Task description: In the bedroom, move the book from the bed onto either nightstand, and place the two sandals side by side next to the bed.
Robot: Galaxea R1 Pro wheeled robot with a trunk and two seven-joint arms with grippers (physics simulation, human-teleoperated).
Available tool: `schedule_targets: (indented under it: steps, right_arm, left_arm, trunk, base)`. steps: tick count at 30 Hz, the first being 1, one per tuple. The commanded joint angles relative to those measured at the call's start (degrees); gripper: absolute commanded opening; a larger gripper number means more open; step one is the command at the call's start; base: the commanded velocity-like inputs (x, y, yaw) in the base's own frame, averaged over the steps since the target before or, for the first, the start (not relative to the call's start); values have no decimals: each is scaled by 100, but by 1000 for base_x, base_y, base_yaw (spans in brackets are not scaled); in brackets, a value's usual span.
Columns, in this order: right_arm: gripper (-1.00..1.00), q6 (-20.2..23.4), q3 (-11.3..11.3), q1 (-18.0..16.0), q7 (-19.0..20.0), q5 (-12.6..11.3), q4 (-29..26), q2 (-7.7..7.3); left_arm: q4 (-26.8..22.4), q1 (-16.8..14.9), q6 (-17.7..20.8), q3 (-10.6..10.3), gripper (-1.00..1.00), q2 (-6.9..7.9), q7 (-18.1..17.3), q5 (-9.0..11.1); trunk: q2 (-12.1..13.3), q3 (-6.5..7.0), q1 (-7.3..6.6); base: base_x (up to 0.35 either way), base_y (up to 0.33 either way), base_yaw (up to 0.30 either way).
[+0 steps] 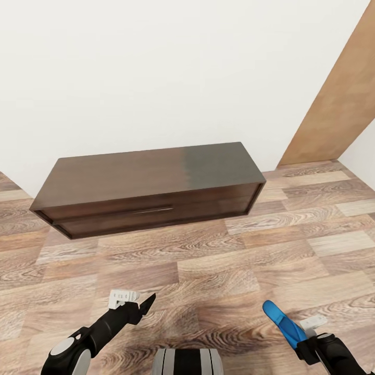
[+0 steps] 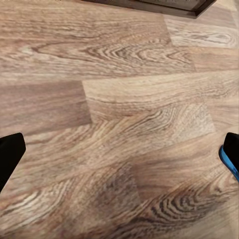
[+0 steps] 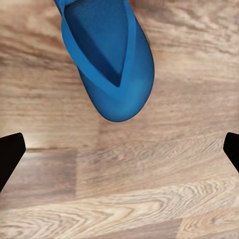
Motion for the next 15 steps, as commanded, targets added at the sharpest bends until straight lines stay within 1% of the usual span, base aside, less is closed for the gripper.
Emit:
schedule_targets:
  steps: [1,6,11,15]
  right_arm:
    - [100,28,6,-3,44,61,-8,-3]
    - [100,31,6,-2,45,56,-8,-3]
    - [100,31,6,-2,45,46,-12,-3]
    - [100,29,6,-3,42,47,-16,-3]
  left_arm:
    - [-4,-2,48,2,100,1,3,55]
    - [-3,-2,48,2,100,2,3,55]
    - [-2,-2,48,-1,100,-2,3,55]
    - [4,-2,48,-5,100,-2,10,55]
  trunk:
    - [-2,-4,-1]
    - [-2,-4,-1]
    - [-2,-4,-1]
    - [-2,-4,-1]
  base:
    - [2,0,0]
    - [-1,0,0]
    - [-148,0,0]
    - [-57,0,0]
